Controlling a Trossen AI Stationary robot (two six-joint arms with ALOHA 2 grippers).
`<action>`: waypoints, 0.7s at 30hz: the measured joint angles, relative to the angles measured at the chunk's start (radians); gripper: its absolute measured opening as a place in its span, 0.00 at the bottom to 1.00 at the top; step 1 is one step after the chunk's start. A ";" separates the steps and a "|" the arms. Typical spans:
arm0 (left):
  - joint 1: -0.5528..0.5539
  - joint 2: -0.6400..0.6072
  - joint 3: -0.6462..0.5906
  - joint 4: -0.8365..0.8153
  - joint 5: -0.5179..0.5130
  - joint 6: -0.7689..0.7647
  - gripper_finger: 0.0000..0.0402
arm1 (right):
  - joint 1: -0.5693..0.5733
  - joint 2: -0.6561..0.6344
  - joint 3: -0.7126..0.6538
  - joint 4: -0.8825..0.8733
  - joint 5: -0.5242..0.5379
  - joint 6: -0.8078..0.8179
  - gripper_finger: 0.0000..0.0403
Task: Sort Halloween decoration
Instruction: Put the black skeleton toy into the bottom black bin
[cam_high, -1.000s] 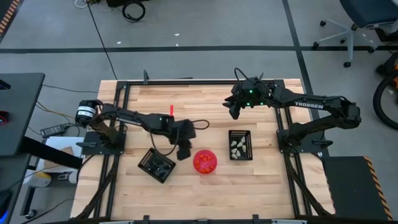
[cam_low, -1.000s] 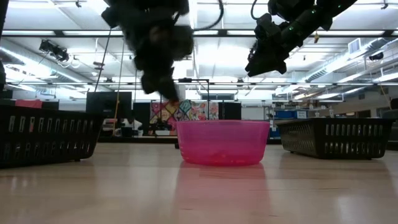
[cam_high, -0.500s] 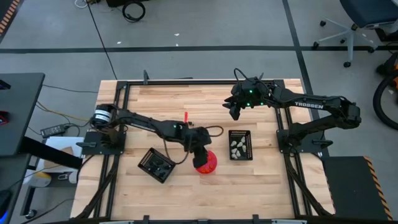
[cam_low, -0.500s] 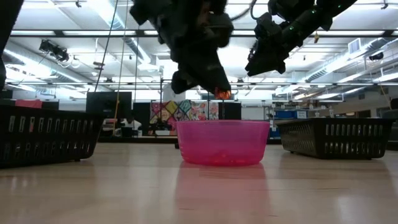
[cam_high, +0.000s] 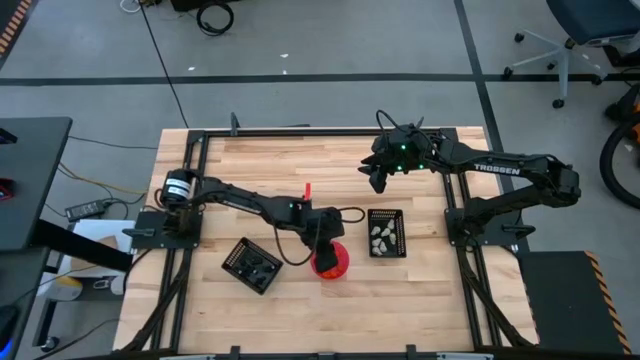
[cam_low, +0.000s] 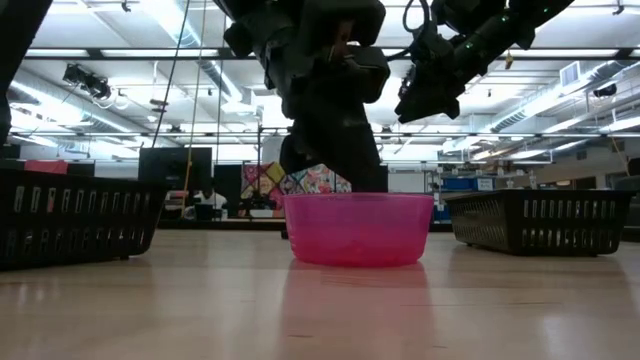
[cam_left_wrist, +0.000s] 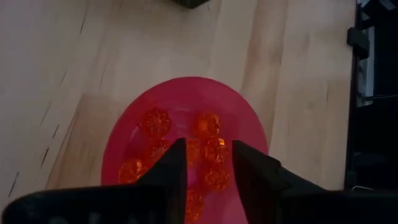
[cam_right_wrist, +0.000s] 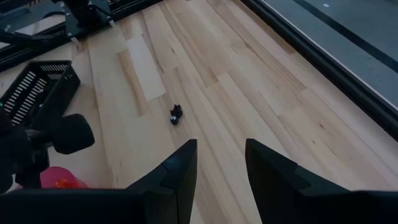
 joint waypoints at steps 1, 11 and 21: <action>0.002 -0.001 0.000 0.002 0.005 0.004 0.26 | 0.000 0.000 0.000 -0.001 0.000 0.000 0.35; 0.091 -0.120 -0.007 -0.147 -0.085 0.277 0.29 | 0.000 0.000 0.000 -0.015 0.000 0.000 0.35; 0.296 -0.175 -0.120 -0.172 -0.204 0.559 0.31 | 0.000 0.000 0.000 -0.012 0.002 0.011 0.35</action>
